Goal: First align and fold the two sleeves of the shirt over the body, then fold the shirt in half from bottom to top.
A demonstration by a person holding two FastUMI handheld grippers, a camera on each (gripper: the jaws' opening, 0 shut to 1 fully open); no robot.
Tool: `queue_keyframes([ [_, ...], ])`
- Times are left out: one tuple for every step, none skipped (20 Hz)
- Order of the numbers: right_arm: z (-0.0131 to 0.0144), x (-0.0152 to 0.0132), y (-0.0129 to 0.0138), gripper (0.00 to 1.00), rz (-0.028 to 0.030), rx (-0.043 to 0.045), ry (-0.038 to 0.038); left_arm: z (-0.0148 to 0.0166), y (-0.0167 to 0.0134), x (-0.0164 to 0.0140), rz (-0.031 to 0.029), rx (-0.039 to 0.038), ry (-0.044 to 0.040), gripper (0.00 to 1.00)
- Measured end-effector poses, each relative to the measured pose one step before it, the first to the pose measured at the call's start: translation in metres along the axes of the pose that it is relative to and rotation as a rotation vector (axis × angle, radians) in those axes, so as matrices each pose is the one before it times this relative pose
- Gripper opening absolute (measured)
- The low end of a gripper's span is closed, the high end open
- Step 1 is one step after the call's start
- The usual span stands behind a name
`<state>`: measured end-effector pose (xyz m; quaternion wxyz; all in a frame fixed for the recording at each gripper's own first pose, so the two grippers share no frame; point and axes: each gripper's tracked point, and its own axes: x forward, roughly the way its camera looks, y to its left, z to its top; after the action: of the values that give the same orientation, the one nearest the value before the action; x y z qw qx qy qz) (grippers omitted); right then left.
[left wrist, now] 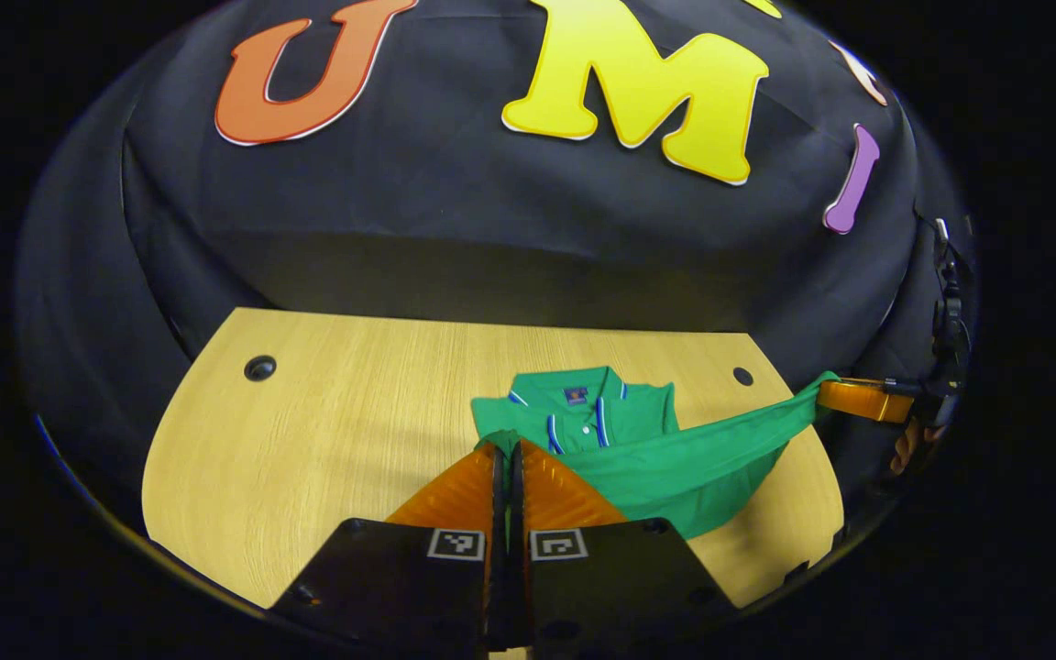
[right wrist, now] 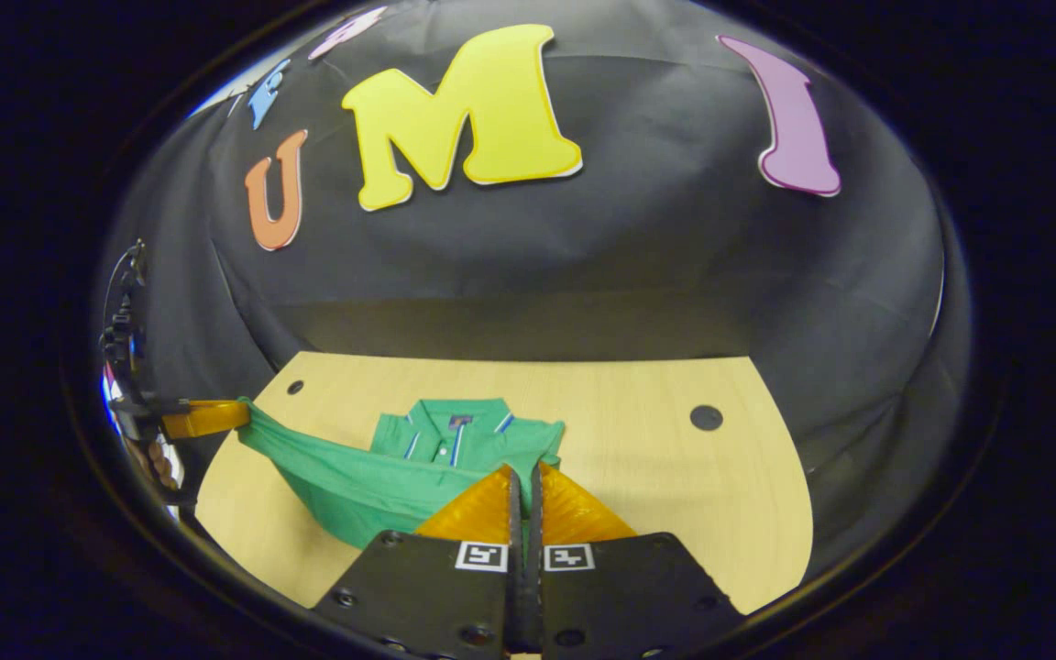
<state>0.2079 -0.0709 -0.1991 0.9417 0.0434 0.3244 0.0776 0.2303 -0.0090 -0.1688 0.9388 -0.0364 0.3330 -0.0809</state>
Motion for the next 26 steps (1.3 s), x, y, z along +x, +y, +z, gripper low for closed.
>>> queue_keyframes([
  [0.00832, 0.0132, -0.00161, 0.0, -0.00232, -0.00124, -0.00386, 0.00751, 0.00371, 0.01197, 0.00435, 0.0017, -0.01686, 0.06],
  [0.00883, 0.01237, -0.00226, 0.0, -0.00459, 0.00098, -0.00732, 0.00463, 0.00306, 0.01193, 0.00375, -0.0027, -0.00894, 0.06],
  [0.00761, 0.01414, -0.00085, 0.0, -0.00425, 0.0055, -0.00841, 0.00417, 0.00262, 0.01399, 0.00041, -0.00246, -0.00553, 0.06],
  [0.00511, 0.0149, -0.00055, 0.0, 0.00059, 0.00576, -0.00462, 0.00195, 0.00342, 0.01266, 0.0043, -0.00191, -0.00623, 0.06],
  [0.00301, 0.01742, -0.00041, 0.0, 0.00061, 0.00352, -0.00101, 0.00104, 0.00335, 0.01343, 0.00499, -0.00088, -0.00919, 0.06],
  [0.00115, 0.01599, -0.00023, 0.0, -0.00016, -0.00005, 0.00278, 0.00041, 0.00349, 0.01496, 0.00693, 0.00056, -0.01215, 0.06],
  [-0.0028, 0.0153, -0.00069, 0.0, -0.00089, -0.00054, 0.00551, -0.00035, 0.00294, 0.01309, 0.00769, 0.00299, -0.00834, 0.06],
  [-0.00512, 0.01331, -0.00085, 0.0, -0.00127, -0.00404, 0.00829, -0.00301, 0.00281, 0.01267, 0.00776, 0.00163, -0.00252, 0.07],
  [-0.00503, 0.01385, 0.00013, 0.0, 0.00046, -0.00756, 0.01435, -0.00484, 0.00166, 0.01151, 0.0008, -0.00292, 0.00159, 0.07],
  [-0.00726, 0.01282, 0.00049, 0.0, 0.00197, -0.0108, 0.01689, -0.0057, -0.00042, 0.01207, -0.00129, -0.0122, 0.00486, 0.08],
  [-0.00889, 0.00873, 0.00006, 0.0, -0.00008, -0.01013, 0.01592, -0.0066, 0.00016, 0.01007, -0.00523, -0.01747, 0.00531, 0.09],
  [-0.00766, 0.00829, 0.0, 0.0, -0.00263, -0.00849, 0.01397, -0.00665, -0.00008, 0.00798, -0.01181, -0.01988, 0.00653, 0.1],
  [-0.00659, 0.0079, 0.0009, 0.0, 0.00318, -0.01082, 0.01101, -0.00412, -0.0014, 0.00731, -0.01445, -0.02088, 0.00226, 0.12],
  [-0.00733, 0.00309, 0.00046, 0.02, -0.00288, -0.01495, 0.00924, -0.00513, 0.00133, 0.00662, -0.0051, -0.02001, 0.00027, 0.14],
  [-0.00777, 0.00233, -0.00123, 0.02, -0.00992, -0.02424, 0.01208, -0.00613, 0.00094, 0.00305, 0.00285, -0.00788, 0.01223, 0.15],
  [-0.00493, 0.00109, 0.00017, 0.05, 0.00021, -0.01429, 0.00283, -0.00562, -0.00086, 0.0021, 0.00551, -0.00157, 0.02203, 0.15],
  [-0.00555, 0.00053, -0.00067, 0.07, -0.00789, -0.00485, 0.00215, -0.00504, -0.00183, -0.0001, -0.00096, -0.00351, 0.02356, 0.23],
  [-0.00311, -0.00435, 0.00086, 0.09, 0.00269, 0.00617, 0.00084, -0.00218, 0.00254, -0.00693, 0.02158, -0.00407, 0.00869, 0.49],
  [-0.00495, -0.00325, -0.00048, 0.35, -0.00389, 0.00887, 0.00123, 0.00348, 0.00265, -0.00323, 0.02166, -0.00666, -0.01847, 0.75],
  [0.00087, -0.00644, -0.00214, 0.62, -0.01117, 0.01223, -0.01522, 0.00582, 0.00044, -0.00695, 0.00636, -0.00652, -0.01885, 1.0],
  [0.00149, -0.00774, 0.00028, 0.88, -0.00627, 0.01178, -0.02199, 0.00677, 0.00116, -0.01319, 0.018, 0.00057, -0.01473, 1.0],
  [0.00208, -0.00947, 0.00025, 0.92, -0.00785, 0.00088, -0.01432, 0.00644, 0.00155, -0.00557, 0.02154, 0.01199, -0.02072, 1.0],
  [0.00257, -0.01366, -0.00039, 0.91, -0.01066, -0.00689, -0.01686, 0.00948, 0.00095, -0.00938, 0.01427, 0.0196, -0.02501, 1.0],
  [0.00695, -0.01569, 0.00168, 0.91, -0.00651, -0.00716, -0.02651, 0.01189, -0.00161, -0.01263, 0.00539, 0.01721, -0.02991, 1.0],
  [0.00932, -0.01419, 0.00187, 0.95, -0.00934, -0.00619, -0.03398, 0.01308, -0.00219, -0.01462, 0.00051, 0.01448, -0.03386, 1.0],
  [0.0115, -0.01727, 0.00324, 0.95, -0.00426, -0.00185, -0.03869, 0.01642, -0.00283, -0.02013, 0.00771, 0.01427, -0.03786, 1.0],
])
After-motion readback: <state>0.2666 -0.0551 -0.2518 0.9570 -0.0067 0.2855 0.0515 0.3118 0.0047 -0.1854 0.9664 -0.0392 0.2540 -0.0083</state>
